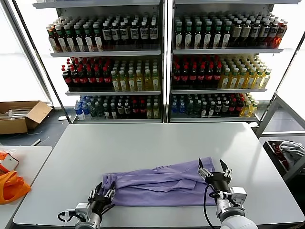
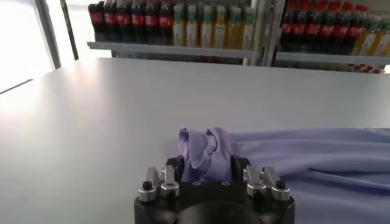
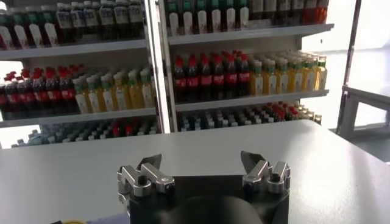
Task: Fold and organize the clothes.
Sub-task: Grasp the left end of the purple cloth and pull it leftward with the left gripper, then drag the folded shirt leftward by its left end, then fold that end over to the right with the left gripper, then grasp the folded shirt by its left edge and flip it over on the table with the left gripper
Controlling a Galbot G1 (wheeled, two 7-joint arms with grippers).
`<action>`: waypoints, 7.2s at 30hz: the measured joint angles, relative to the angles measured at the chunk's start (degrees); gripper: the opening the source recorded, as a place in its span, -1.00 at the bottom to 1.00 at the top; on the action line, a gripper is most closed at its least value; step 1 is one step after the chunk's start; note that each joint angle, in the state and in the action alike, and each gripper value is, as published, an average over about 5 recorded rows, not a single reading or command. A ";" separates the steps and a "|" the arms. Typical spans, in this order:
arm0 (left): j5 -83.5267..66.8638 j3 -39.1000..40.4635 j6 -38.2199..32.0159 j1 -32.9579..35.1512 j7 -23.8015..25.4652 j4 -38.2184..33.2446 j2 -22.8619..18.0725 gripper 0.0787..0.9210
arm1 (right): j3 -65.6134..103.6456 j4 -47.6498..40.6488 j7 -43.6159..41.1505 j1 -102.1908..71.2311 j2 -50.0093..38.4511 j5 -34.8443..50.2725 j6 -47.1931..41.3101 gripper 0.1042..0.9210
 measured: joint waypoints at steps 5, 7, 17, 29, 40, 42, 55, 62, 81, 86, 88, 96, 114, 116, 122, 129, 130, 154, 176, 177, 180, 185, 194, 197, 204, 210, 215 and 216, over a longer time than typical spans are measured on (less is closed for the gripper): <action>0.13 0.35 -0.57 0.18 0.52 0.16 -0.01 -0.29 | -0.16 -0.07 0.02 0.49 0.00 0.00 -0.12 0.76; 0.29 0.34 -0.80 0.18 0.69 0.28 0.07 -0.43 | -0.23 -0.19 0.03 0.66 0.01 -0.01 -0.14 0.76; 2.67 -0.70 -2.59 -0.12 1.62 0.77 0.74 -0.94 | -0.56 -0.31 -0.02 1.12 0.05 -0.17 -0.23 0.76; 1.61 -11.15 -3.75 -2.72 2.64 0.65 7.28 -0.94 | -0.50 -0.26 -0.04 1.94 -0.09 0.12 -0.40 0.76; -0.26 -23.83 -3.85 -5.15 2.39 3.89 18.03 -0.94 | -0.90 -0.35 -0.08 2.71 0.51 -0.28 -0.44 0.76; 0.07 -24.33 -3.76 -5.10 2.54 3.54 18.70 -0.94 | -0.98 -0.20 -0.13 2.42 0.63 -0.55 -0.42 0.76; 4.18 -12.97 -1.54 -5.31 2.62 -1.93 13.40 -0.94 | -0.82 2.62 -0.34 -0.51 2.05 -2.77 -0.45 0.76; 5.42 -4.10 0.68 -7.08 2.58 -3.72 10.36 -0.94 | -0.61 3.92 -0.54 -2.56 3.28 -4.36 -0.07 0.76; 8.19 9.11 1.71 -10.85 4.41 -0.06 7.21 -0.94 | 0.90 5.57 -0.85 -7.51 5.77 -6.36 1.88 0.76; 9.03 10.27 0.86 -11.24 4.98 1.99 6.48 -0.94 | 0.57 5.35 -0.88 -7.70 5.84 -6.50 1.98 0.76; 9.25 10.73 0.48 -11.15 5.31 2.45 6.20 -0.88 | 0.34 5.19 -0.88 -7.61 5.85 -6.54 1.98 0.76; 7.29 12.20 -1.34 -9.94 6.20 2.72 5.17 -0.37 | -0.86 4.34 -0.88 -6.91 5.67 -6.85 2.02 0.76; -12.41 6.75 -2.67 -7.09 4.95 -8.19 6.43 0.74 | -4.03 1.74 -0.73 -3.25 4.00 -6.31 1.70 0.76; -11.27 4.68 -2.89 -7.31 4.35 -7.64 7.28 0.76 | -4.20 1.66 -0.71 -2.76 3.63 -6.16 1.54 0.76; -7.68 -1.30 -4.09 -7.17 3.50 -3.64 8.88 0.77 | -5.09 0.98 -0.64 -1.58 3.07 -6.04 1.37 0.76; -6.10 -4.96 -4.91 -7.16 3.94 1.16 9.30 0.77 | -5.74 0.55 -0.51 -1.09 2.80 -6.01 1.27 0.76; -6.01 -5.22 -4.98 -7.25 4.05 1.74 9.35 0.77 | -5.75 0.55 -0.52 -1.11 2.75 -6.00 1.28 0.76; -11.67 -8.25 -2.10 -9.83 6.89 10.69 11.41 0.73 | -6.82 -0.07 -0.69 -1.36 3.33 -6.54 1.60 0.76; -15.55 -8.14 -1.43 -8.16 8.61 9.48 11.54 -0.71 | -7.68 0.36 -0.53 -1.06 3.33 -7.18 1.25 0.76; -15.40 -8.15 -1.54 -8.17 8.55 9.36 11.51 -0.77 | -7.69 0.38 -0.53 -1.02 3.31 -7.18 1.22 0.76; -14.92 -8.39 -1.93 -8.28 8.37 8.95 11.54 -0.89 | -7.66 0.42 -0.51 -0.81 3.25 -7.16 1.14 0.76; -14.28 -9.71 -2.78 -7.93 8.40 8.17 12.19 -0.90 | -7.58 0.38 -0.43 -0.43 3.09 -7.09 1.08 0.76; -14.93 -15.93 -3.59 -7.01 8.19 8.24 15.34 -0.90 | -7.75 0.23 -0.50 -0.18 2.62 -6.78 1.12 0.76; -15.37 -19.38 -3.93 -6.98 8.39 8.85 17.62 -0.90 | -7.83 0.11 -0.53 -0.04 2.49 -6.66 1.18 0.76; -15.99 -27.56 -4.13 -6.45 9.14 9.51 23.70 -0.90 | -8.27 -0.21 -0.53 0.38 2.59 -6.62 1.20 0.76; -14.96 -28.79 -3.51 -5.85 8.85 6.69 25.13 -0.90 | -7.99 -0.24 -0.43 0.08 2.88 -6.82 1.06 0.76; -13.60 -24.46 -2.42 -5.97 7.78 2.50 23.20 -0.90 | -7.22 -0.25 -0.31 -0.66 3.34 -7.23 0.96 0.76; -13.47 -23.07 -2.12 -6.15 7.41 1.51 22.55 -0.90 | -7.06 -0.25 -0.27 -0.80 3.46 -7.34 0.90 0.76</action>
